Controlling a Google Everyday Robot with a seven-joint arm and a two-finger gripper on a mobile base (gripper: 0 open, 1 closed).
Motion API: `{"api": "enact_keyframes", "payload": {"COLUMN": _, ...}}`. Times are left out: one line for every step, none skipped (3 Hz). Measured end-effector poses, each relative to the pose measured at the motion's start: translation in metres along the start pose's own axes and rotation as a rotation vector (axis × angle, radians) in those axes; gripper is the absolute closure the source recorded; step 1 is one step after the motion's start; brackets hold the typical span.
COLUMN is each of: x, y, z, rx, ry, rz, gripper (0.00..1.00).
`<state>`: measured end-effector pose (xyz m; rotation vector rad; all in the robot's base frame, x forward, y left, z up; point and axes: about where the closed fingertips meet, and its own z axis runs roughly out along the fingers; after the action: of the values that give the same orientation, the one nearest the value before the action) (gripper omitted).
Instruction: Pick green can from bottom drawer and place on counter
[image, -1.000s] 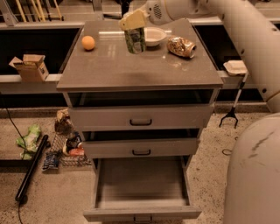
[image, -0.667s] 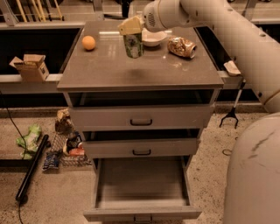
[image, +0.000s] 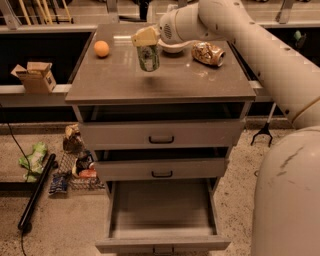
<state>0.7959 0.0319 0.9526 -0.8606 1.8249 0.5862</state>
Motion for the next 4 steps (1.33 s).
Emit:
{"api": "enact_keyframes", "payload": {"x": 0.008, "y": -0.008, "z": 0.012, "rx": 0.024, "ry": -0.001, "rz": 0.008, "gripper": 1.00}}
{"api": "enact_keyframes", "payload": {"x": 0.021, "y": -0.017, "z": 0.025, "rx": 0.068, "ry": 0.002, "rz": 0.012, "gripper": 1.00}}
{"api": "enact_keyframes", "payload": {"x": 0.031, "y": -0.021, "z": 0.035, "rx": 0.113, "ry": 0.023, "rz": 0.001, "gripper": 0.83}}
{"api": "enact_keyframes", "payload": {"x": 0.036, "y": -0.024, "z": 0.037, "rx": 0.152, "ry": 0.035, "rz": -0.014, "gripper": 0.59}}
